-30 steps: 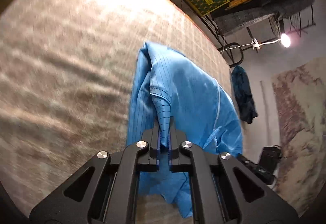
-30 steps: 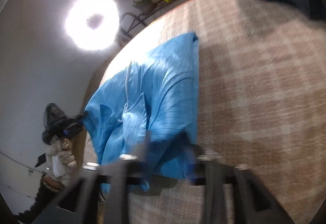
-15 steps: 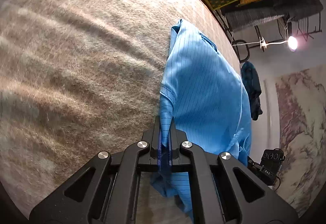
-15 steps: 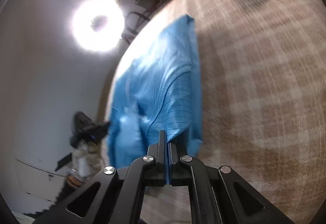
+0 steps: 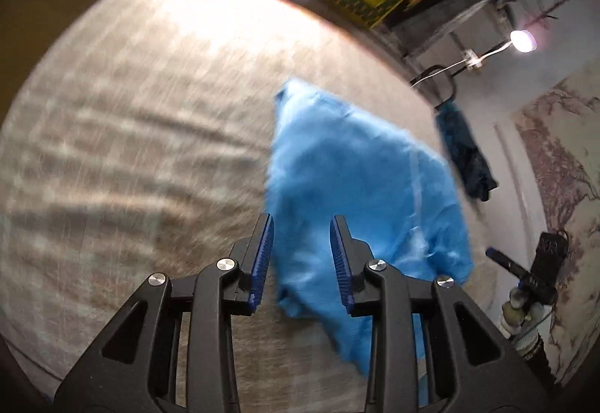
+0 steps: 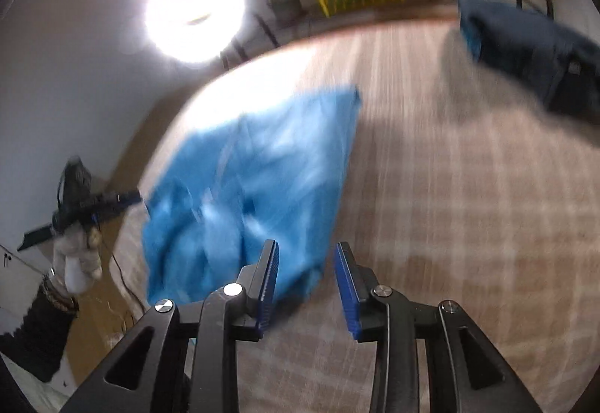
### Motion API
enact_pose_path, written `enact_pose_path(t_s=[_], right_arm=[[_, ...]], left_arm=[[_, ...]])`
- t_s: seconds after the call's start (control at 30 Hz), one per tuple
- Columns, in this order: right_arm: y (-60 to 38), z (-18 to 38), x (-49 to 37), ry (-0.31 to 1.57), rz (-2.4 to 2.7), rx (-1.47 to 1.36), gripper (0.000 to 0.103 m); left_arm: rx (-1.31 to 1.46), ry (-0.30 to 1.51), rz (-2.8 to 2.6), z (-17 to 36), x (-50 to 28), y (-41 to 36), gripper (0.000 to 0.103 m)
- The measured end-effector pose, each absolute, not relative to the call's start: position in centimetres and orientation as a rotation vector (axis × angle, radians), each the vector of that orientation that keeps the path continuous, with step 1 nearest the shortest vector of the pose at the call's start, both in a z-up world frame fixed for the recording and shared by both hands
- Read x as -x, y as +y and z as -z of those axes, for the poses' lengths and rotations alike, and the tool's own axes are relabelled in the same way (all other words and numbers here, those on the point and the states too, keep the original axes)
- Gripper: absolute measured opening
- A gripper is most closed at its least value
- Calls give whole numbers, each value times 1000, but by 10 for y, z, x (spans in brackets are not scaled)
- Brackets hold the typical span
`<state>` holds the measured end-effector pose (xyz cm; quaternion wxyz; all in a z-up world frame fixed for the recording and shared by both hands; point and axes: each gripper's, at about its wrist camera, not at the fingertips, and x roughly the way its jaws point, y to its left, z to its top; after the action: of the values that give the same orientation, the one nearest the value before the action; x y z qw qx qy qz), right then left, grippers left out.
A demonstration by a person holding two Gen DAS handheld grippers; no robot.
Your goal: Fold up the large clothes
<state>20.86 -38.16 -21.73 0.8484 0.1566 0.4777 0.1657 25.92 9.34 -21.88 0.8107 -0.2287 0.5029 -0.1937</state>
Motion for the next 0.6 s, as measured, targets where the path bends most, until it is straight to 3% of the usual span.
enact_pose_path(t_s=[0.23, 0.43, 0.6], right_arm=[[-343, 203, -273, 893, -397, -237, 33], [-304, 230, -331, 936, -391, -71, 31], [-305, 253, -350, 992, -374, -45, 30]], left_arm=[[465, 1025, 490, 211, -305, 35, 30], [315, 1041, 512, 230, -347, -21, 30], [297, 1098, 480, 266, -369, -23, 30]])
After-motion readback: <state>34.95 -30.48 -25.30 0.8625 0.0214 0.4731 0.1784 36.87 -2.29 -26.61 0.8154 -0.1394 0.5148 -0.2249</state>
